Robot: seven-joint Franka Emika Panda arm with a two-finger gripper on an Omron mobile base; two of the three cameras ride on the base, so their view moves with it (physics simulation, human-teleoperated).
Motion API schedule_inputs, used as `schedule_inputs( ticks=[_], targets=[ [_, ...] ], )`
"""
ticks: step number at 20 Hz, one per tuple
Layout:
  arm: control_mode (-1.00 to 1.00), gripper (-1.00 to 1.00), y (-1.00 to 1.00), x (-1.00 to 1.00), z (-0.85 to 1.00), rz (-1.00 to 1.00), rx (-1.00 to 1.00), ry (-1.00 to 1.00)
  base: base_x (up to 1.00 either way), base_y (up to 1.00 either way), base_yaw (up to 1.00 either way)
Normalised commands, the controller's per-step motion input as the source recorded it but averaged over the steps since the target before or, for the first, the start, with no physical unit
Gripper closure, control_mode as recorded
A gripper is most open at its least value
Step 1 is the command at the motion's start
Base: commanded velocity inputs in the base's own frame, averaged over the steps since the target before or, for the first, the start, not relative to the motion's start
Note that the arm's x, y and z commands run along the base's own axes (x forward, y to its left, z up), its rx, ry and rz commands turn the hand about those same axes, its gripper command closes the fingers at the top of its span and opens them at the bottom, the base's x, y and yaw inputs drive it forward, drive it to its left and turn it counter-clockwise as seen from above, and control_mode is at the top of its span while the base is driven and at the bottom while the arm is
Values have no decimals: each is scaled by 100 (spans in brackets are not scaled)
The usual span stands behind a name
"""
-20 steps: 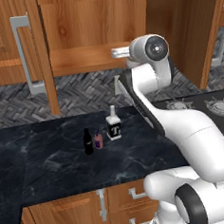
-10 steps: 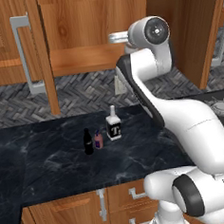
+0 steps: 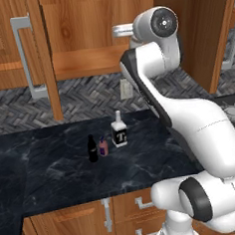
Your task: Sort all alcoholic drinks to one cabinet, and non-alcoholic drinks to the other.
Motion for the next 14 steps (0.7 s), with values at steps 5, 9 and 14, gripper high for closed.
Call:
schedule_inputs(
  ticks=[5, 9, 14],
  targets=[
    [-100, 100, 0, 0, -12, 0, 0, -10, 0, 0, 0],
    [-100, 100, 0, 0, -8, 0, 0, -13, 0, 0, 0],
    [-100, 100, 0, 9, -1, 0, 0, 0, 0, 0, 0]
  ],
)
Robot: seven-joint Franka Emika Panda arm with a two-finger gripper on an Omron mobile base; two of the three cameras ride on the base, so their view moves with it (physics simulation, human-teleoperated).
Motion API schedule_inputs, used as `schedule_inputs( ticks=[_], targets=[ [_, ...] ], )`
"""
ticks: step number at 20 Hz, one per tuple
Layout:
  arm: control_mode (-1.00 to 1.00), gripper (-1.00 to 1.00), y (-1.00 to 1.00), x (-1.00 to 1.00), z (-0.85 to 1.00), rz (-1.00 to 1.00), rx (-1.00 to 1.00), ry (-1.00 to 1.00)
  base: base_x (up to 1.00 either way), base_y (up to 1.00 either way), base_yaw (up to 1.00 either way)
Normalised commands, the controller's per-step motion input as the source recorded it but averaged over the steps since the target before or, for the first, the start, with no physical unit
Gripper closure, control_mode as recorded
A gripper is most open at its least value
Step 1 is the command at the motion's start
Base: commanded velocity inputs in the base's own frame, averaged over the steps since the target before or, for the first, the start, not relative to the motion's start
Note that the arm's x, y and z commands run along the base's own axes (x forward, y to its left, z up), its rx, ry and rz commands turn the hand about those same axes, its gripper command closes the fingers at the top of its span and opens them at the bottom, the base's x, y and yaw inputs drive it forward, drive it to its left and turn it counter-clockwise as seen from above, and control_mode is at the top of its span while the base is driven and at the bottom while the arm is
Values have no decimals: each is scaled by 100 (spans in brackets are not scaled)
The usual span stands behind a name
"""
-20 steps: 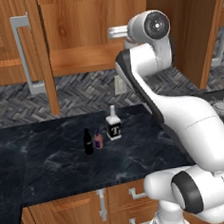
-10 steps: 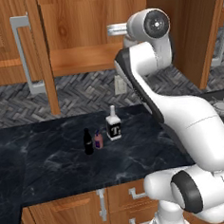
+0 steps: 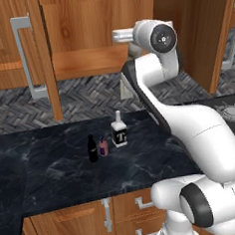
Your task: Sort all alcoholic drinks to one cabinet, and non-alcoholic drinks to the other.
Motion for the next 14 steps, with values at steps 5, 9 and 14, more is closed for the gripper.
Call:
schedule_inputs(
  ticks=[5, 9, 14],
  targets=[
    [-100, 100, 0, 21, 0, 0, 0, 0, 0, 0, 0],
    [-100, 100, 3, 24, 0, 0, 0, 0, 0, 0, 0],
    [-100, 100, 6, 29, 0, 0, 0, 0, 0, 0, 0]
  ],
)
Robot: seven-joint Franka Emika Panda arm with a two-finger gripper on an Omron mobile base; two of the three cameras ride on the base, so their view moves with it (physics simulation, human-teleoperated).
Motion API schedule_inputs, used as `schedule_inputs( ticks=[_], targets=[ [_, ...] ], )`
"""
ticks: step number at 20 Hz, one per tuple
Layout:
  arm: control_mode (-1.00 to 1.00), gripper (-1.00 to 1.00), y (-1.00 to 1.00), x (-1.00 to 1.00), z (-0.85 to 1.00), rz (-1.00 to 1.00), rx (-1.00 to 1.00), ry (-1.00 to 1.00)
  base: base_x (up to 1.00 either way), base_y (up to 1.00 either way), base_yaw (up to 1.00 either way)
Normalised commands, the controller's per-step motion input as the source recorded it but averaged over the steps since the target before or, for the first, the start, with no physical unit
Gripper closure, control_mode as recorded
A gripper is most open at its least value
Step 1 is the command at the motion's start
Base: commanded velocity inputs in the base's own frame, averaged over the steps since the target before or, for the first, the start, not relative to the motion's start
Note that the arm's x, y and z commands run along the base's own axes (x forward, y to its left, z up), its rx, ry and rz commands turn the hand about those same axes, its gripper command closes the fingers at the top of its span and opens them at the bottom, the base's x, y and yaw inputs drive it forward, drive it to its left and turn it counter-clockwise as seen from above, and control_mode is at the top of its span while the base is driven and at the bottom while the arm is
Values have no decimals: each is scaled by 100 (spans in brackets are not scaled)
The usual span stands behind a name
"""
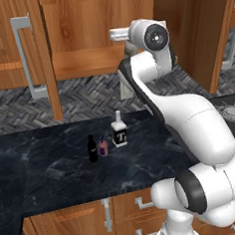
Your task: Sort all alcoholic drinks to one cabinet, and non-alcoholic drinks to the other.
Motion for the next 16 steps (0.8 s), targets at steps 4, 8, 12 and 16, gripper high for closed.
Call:
schedule_inputs(
  ticks=[4, 8, 12, 16],
  targets=[
    [-100, 100, 8, 32, 0, 0, 0, 0, 0, 0, 0],
    [-100, 100, 6, 31, 0, 0, 0, 0, 0, 0, 0],
    [-100, 100, 5, 31, 0, 0, 0, 0, 0, 0, 0],
    [-100, 100, 4, 32, 0, 0, 0, 0, 0, 0, 0]
  ],
)
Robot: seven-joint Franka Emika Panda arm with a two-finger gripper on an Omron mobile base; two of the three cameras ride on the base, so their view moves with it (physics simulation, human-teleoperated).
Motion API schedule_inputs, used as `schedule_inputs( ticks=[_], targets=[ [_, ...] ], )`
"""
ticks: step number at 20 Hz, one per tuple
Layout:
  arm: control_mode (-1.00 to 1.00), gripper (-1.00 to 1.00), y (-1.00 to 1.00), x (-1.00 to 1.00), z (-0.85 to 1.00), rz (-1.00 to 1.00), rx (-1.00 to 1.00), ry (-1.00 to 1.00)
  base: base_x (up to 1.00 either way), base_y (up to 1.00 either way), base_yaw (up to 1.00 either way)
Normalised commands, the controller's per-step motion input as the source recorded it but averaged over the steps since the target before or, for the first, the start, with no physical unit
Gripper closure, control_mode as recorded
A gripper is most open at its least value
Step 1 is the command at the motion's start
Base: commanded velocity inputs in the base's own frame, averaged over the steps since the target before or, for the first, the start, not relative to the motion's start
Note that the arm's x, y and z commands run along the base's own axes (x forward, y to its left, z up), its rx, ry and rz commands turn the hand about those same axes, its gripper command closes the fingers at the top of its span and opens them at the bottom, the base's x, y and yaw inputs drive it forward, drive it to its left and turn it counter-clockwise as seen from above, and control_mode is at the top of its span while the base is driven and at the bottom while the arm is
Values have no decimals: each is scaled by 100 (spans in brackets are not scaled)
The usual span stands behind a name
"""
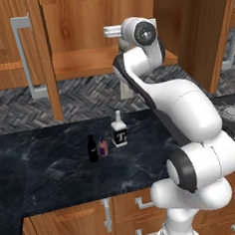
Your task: Sort all alcoholic drinks to one cabinet, and non-alcoholic drinks to the other.
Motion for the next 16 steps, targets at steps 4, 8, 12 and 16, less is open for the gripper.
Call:
schedule_inputs(
  ticks=[4, 8, 12, 16],
  targets=[
    [-100, 100, 1, 29, 0, 0, 0, 0, 0, 0, 0],
    [-100, 100, 0, 27, 0, 0, 0, 0, 0, 0, 0],
    [-100, 100, 0, 26, 0, 0, 0, 0, 0, 0, 0],
    [-100, 100, 0, 20, 0, 0, 0, 0, 0, 0, 0]
  ],
)
